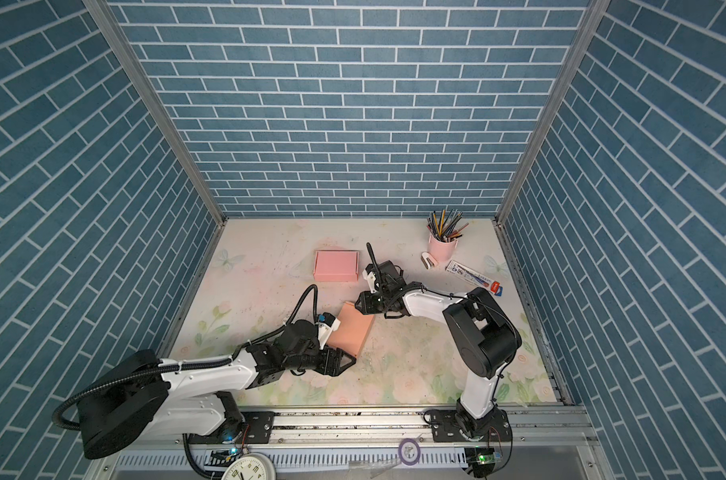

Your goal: Fold the paper box

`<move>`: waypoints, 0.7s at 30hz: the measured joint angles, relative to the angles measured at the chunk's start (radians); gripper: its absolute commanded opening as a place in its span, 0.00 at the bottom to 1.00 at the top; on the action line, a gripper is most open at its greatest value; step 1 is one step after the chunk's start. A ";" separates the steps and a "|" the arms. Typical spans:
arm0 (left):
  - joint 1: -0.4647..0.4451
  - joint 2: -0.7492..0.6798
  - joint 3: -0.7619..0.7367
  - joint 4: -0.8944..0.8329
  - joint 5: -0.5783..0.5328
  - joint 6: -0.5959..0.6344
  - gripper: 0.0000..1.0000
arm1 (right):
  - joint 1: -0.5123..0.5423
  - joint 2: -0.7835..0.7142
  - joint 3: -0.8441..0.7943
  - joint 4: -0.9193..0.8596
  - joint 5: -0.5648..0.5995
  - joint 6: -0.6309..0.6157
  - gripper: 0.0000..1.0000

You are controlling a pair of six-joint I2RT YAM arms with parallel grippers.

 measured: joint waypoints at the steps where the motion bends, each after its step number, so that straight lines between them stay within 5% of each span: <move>1: 0.007 0.008 0.000 0.002 0.004 0.003 0.82 | 0.000 -0.008 -0.008 0.000 0.004 0.000 0.40; 21: 0.072 0.076 0.062 -0.015 0.030 0.048 0.77 | -0.002 -0.285 -0.282 0.019 0.100 0.063 0.38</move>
